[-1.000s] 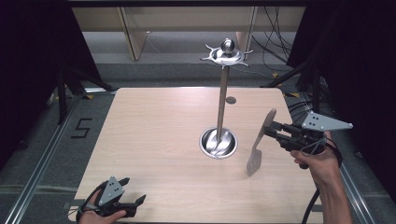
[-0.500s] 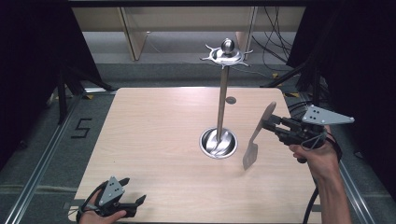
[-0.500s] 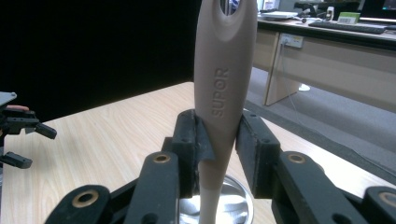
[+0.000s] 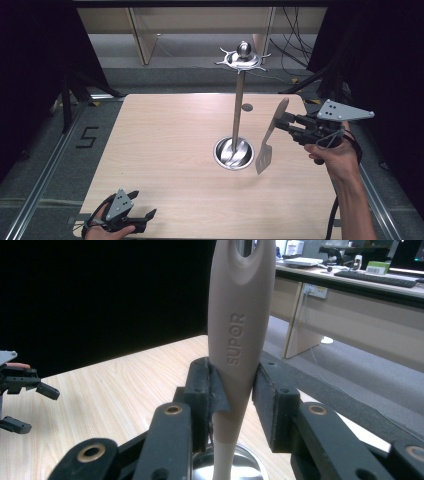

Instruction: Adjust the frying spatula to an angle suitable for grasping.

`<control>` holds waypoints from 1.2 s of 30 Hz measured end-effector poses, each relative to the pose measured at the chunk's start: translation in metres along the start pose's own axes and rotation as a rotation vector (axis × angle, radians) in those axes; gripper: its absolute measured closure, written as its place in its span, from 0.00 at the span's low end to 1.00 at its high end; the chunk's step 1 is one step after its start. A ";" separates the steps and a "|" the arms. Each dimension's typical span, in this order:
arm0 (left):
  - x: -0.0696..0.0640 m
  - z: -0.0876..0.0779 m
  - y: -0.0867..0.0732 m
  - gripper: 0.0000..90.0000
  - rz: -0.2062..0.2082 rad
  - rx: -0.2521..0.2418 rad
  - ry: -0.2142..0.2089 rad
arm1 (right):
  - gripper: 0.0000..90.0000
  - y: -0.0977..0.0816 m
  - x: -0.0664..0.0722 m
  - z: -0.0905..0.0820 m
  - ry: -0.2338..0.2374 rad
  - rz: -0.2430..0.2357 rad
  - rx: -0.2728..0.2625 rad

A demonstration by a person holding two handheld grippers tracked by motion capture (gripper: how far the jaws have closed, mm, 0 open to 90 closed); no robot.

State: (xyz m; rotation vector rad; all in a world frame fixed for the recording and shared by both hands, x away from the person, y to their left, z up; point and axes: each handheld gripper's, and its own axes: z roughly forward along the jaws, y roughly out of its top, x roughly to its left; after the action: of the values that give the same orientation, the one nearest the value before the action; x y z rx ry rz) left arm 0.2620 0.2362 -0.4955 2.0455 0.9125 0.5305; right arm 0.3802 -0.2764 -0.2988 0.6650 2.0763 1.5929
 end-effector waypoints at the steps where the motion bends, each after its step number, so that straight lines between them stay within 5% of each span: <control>1: 0.000 0.000 0.000 0.18 0.000 0.001 0.001 | 0.78 0.002 0.001 0.001 -0.007 0.014 -0.006; 23: 0.001 -0.001 0.000 0.18 0.008 0.007 0.008 | 0.78 0.042 -0.006 0.024 0.014 -0.003 -0.008; 36: -0.001 0.001 -0.001 0.18 -0.031 -0.016 0.003 | 0.78 0.057 -0.009 0.033 0.015 -0.004 -0.003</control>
State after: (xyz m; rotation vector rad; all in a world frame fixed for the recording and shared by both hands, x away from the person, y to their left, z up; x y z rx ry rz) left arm 0.2616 0.2353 -0.4966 2.0135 0.9368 0.5227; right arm 0.4132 -0.2444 -0.2515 0.6495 2.0841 1.6028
